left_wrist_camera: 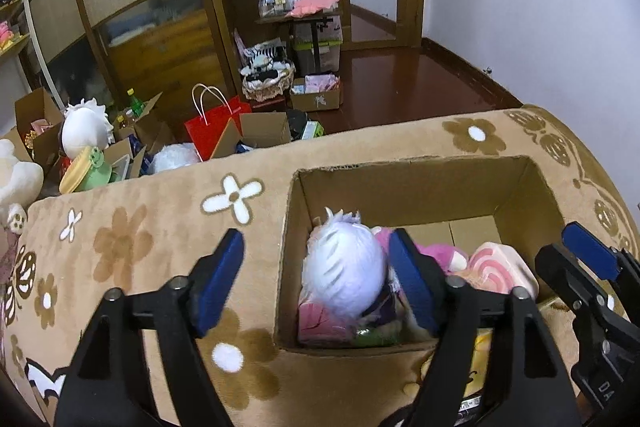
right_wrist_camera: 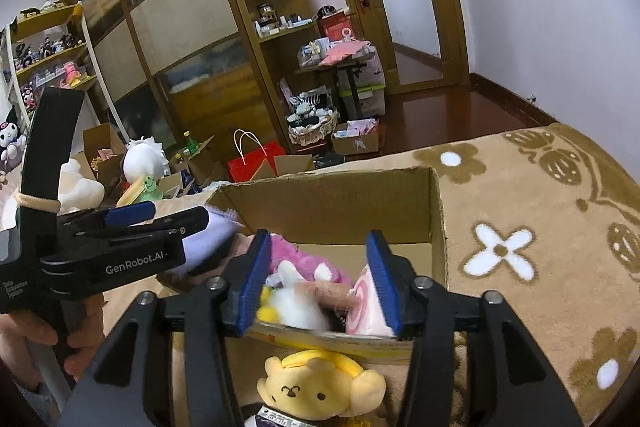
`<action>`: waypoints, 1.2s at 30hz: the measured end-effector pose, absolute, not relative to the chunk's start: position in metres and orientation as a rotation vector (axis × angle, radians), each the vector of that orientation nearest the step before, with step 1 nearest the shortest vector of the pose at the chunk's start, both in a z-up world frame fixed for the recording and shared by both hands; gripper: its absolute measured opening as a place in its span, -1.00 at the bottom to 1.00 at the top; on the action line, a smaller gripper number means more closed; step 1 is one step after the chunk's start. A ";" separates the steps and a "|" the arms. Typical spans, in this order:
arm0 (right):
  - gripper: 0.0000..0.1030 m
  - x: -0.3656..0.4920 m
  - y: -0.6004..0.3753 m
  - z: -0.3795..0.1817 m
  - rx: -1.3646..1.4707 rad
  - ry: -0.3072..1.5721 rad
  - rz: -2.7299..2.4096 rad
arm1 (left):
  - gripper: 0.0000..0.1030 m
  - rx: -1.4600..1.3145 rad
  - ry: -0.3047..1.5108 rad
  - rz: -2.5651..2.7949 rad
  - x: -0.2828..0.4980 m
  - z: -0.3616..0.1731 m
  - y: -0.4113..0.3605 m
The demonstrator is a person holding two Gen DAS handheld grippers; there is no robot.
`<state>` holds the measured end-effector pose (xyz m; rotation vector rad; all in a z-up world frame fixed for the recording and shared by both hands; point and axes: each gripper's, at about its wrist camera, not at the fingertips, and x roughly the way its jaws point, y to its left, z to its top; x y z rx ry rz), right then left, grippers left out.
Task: Organize soft objects
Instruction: 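Withdraw both tools and lower them toward the yellow plush dog and black box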
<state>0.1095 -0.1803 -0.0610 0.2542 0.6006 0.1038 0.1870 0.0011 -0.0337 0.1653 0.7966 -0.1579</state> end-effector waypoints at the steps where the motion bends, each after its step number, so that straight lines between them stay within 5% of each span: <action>1: 0.11 0.106 -0.180 -0.058 0.254 0.594 0.098 | 0.52 0.163 0.789 -0.156 0.185 -0.031 0.002; 11: 0.49 0.080 -0.185 -0.039 0.225 0.575 0.030 | 0.79 0.179 0.768 -0.154 0.158 -0.013 0.007; 17: 1.00 0.062 -0.190 -0.029 0.248 0.558 -0.008 | 0.90 0.202 0.751 -0.165 0.139 -0.003 0.009; 36: 1.00 0.017 -0.184 -0.022 0.230 0.566 -0.047 | 0.91 0.166 0.831 -0.186 0.093 0.006 0.025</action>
